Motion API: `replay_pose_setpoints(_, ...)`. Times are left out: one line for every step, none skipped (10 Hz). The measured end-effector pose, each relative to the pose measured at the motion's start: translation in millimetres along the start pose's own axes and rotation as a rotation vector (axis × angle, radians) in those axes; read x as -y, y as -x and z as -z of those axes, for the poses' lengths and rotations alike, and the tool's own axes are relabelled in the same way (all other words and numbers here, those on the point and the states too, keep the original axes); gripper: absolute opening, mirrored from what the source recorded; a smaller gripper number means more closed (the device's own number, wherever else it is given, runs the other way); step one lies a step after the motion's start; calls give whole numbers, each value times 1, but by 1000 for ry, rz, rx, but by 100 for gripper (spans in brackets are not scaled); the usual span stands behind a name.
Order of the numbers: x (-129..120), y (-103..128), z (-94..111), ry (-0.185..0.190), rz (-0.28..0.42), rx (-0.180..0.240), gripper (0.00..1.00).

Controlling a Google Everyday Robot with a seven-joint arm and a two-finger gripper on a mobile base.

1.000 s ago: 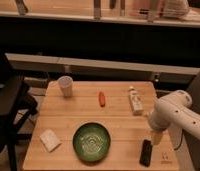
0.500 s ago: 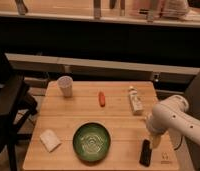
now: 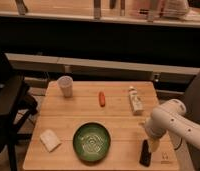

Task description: Place the eraser on the white sponge

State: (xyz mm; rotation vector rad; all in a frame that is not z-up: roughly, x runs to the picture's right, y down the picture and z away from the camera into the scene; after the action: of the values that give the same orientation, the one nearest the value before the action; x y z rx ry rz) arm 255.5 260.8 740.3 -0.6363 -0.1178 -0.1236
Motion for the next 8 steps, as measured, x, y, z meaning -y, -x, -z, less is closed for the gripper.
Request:
replay_pose_setpoints(-3, -1, -5, 6, 8, 2, 80)
replay_pose_setpoints(-6, -2, -9, 9, 15, 7, 80)
replay_pose_setpoints(-6, -2, -11, 12, 21, 18, 80)
replay_pose_setpoints(-8, -3, -13, 15, 19, 31, 80)
replay_pose_setpoints(-11, -5, -15, 21, 17, 38, 80)
replay_pose_setpoints(-13, -5, -18, 27, 18, 42, 80)
replay_pose_setpoints(-13, -5, -22, 32, 22, 46, 80)
replay_pose_setpoints(-15, -5, -26, 37, 25, 50, 80)
